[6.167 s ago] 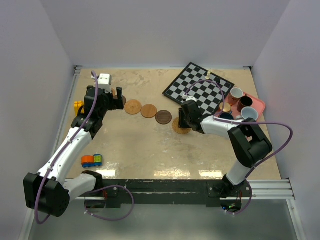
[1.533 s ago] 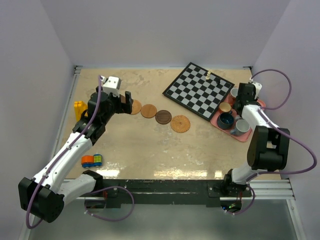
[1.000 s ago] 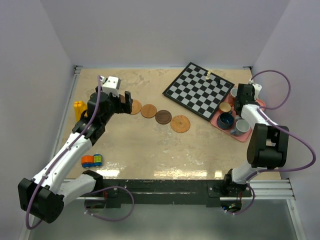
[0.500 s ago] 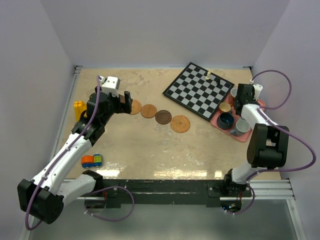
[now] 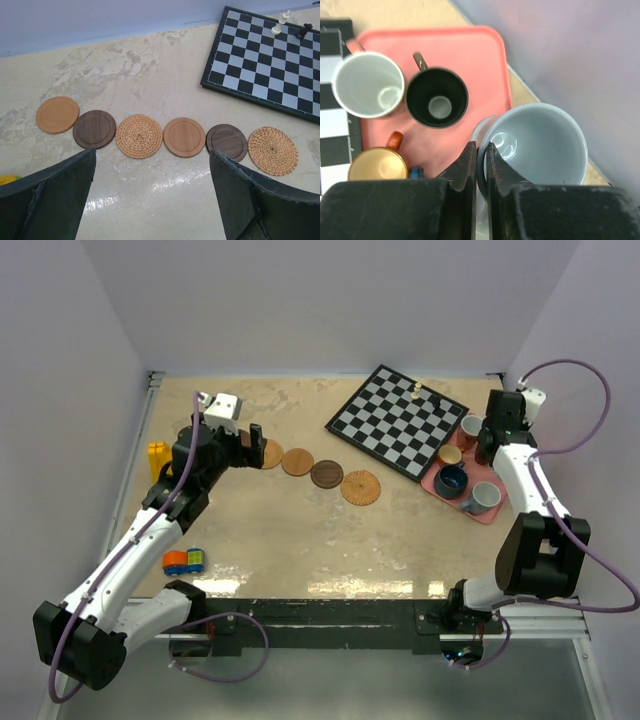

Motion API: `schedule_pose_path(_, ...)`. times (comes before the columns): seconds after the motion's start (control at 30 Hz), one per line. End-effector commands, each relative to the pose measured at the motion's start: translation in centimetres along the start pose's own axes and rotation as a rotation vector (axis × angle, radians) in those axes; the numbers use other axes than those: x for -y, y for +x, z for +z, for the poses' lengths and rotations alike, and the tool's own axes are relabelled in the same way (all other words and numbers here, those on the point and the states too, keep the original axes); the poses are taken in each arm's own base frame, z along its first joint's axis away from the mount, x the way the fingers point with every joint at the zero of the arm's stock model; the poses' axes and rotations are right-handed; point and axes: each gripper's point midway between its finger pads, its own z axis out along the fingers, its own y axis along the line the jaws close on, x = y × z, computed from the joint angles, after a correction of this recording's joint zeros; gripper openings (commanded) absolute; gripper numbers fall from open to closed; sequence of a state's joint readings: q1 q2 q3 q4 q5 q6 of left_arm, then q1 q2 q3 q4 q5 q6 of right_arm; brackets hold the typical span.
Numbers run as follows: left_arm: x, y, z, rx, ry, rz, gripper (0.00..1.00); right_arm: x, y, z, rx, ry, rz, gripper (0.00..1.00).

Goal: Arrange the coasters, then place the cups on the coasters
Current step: Pick up the cup from the tray, then place the cup at the center of the board.

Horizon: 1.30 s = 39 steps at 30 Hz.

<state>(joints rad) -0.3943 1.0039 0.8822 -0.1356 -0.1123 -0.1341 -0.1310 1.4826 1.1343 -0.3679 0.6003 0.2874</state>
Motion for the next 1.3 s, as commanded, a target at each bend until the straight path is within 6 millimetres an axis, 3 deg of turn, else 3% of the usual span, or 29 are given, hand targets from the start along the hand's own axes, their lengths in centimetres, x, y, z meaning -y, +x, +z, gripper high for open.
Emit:
schedule_pose_path(0.0,1.0,-2.3,-0.6,0.077,0.058,0.033,1.0,0.7,-6.3,-3.4,0.143,0.006,0.072,0.0)
schedule_pose_path(0.1,1.8,-2.3,-0.5,0.083,0.096,0.049,1.0,-1.2,-8.4,-6.7,0.201,-0.051,0.081,0.0)
schedule_pose_path(0.27,4.0,-2.5,-1.1,0.113,0.213,0.094,0.98,-7.2,-10.5,-13.6,0.257,-0.227,0.08,0.0)
schedule_pose_path(0.37,5.9,-3.5,-2.1,0.186,0.308,0.128,0.96,-11.3,-10.4,-17.4,0.258,-0.354,0.072,0.0)
schedule_pose_path(0.53,9.4,-2.3,-2.8,0.207,0.487,0.199,0.96,-19.6,-7.2,-23.7,0.196,-0.666,0.016,0.0)
schedule_pose_path(0.7,12.0,-0.7,-2.8,0.184,0.574,0.247,0.9,-25.4,-2.5,-28.2,0.135,-0.846,-0.059,0.0)
schedule_pose_path(0.9,14.5,-0.6,-3.9,0.229,0.594,0.213,0.89,-29.4,2.3,-31.7,0.054,-0.991,-0.083,0.0)
schedule_pose_path(1.1,15.9,1.8,-2.1,0.129,0.463,0.211,0.86,-31.3,4.1,-33.9,0.028,-1.066,-0.079,0.0)
schedule_pose_path(1.27,15.8,1.5,-1.0,0.147,0.312,0.207,0.85,-32.2,5.4,-34.7,-0.006,-1.086,-0.09,0.0)
